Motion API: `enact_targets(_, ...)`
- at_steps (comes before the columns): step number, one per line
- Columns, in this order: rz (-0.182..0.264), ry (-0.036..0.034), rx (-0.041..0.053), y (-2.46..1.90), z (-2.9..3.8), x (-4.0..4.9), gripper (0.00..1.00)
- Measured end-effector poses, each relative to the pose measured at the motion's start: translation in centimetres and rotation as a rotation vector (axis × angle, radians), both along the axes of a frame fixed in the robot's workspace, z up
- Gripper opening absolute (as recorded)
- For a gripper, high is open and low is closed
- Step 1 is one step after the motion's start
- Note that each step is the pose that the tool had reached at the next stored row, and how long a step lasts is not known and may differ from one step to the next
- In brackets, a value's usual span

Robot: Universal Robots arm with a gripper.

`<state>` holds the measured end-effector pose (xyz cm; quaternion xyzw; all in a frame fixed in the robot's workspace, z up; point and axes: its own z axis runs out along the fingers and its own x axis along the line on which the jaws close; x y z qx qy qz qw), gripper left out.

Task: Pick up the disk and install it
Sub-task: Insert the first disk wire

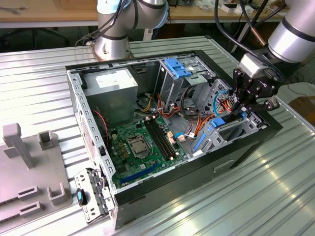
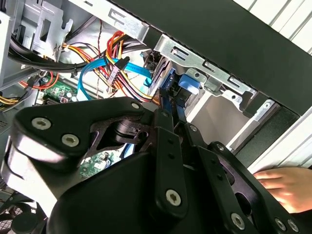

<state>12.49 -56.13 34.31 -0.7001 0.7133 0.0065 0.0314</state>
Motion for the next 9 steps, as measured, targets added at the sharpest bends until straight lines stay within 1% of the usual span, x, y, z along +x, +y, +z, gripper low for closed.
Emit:
enact_targets(3,0.0,0.0002,0.0004,0.0,0.04,0.08,0.17)
enact_targets(5,-0.002,0.0,0.0006,-0.01,0.29,0.1,0.17)
enact_targets(9,-0.007,0.0,0.0004,0.0,0.41,0.13,0.17)
